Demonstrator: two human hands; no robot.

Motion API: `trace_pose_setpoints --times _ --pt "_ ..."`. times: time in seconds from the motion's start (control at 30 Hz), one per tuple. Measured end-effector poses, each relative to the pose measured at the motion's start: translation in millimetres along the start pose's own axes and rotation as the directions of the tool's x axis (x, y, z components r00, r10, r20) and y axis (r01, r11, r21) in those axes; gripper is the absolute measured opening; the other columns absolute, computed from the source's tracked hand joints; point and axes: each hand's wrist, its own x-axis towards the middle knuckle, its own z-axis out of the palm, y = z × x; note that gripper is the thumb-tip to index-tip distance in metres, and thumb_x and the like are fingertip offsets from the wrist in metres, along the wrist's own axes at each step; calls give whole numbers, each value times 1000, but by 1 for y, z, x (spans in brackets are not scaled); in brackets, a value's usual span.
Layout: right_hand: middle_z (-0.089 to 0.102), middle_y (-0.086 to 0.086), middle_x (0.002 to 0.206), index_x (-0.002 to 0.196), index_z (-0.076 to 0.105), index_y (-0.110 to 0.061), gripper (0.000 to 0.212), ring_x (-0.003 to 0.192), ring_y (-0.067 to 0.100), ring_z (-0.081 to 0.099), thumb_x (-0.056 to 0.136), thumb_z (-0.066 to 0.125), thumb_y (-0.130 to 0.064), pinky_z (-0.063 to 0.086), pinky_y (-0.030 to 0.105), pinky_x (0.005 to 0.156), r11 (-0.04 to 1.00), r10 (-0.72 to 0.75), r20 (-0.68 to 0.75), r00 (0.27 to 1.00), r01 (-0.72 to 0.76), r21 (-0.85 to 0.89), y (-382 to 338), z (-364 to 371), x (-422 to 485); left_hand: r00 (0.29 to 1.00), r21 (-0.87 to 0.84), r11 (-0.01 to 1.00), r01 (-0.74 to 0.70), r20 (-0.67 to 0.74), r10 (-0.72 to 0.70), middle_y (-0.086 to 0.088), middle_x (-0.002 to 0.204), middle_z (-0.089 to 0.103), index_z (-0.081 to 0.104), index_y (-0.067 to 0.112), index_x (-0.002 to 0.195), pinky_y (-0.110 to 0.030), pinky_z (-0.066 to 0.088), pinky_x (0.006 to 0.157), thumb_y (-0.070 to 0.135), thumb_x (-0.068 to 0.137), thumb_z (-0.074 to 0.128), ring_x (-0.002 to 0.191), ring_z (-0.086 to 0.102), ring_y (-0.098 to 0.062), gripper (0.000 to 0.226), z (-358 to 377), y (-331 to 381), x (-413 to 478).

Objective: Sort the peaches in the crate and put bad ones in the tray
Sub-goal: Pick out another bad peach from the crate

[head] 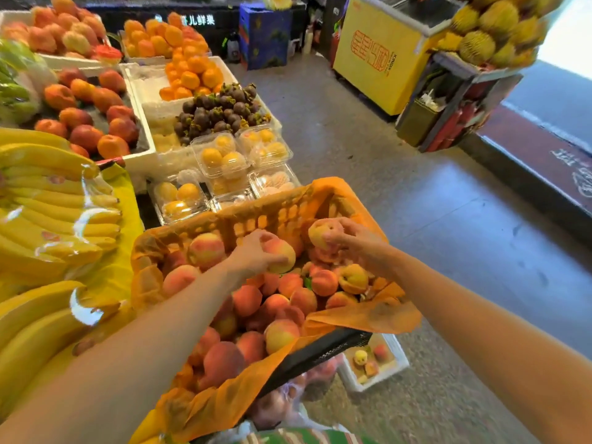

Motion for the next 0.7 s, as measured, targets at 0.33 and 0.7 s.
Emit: trace_pose_setpoints --times 0.33,0.7 --pt "62 9 108 122 59 -12 44 91 18 59 85 70 -34 49 32 74 1000 1 -76 997 -3 -26 11 -42 -23 992 516 857 -19 -96 79 -23 120 49 56 16 122 -38 41 96 37 72 73 114 48 -40 56 72 -6 62" --pt "61 8 122 120 60 -21 60 113 24 61 68 81 -43 55 46 92 999 16 -79 997 -19 -44 22 -49 -8 996 632 771 -71 83 24 -24 125 52 49 5 127 -40 43 91 40 80 71 114 51 -40 62 73 -20 88"
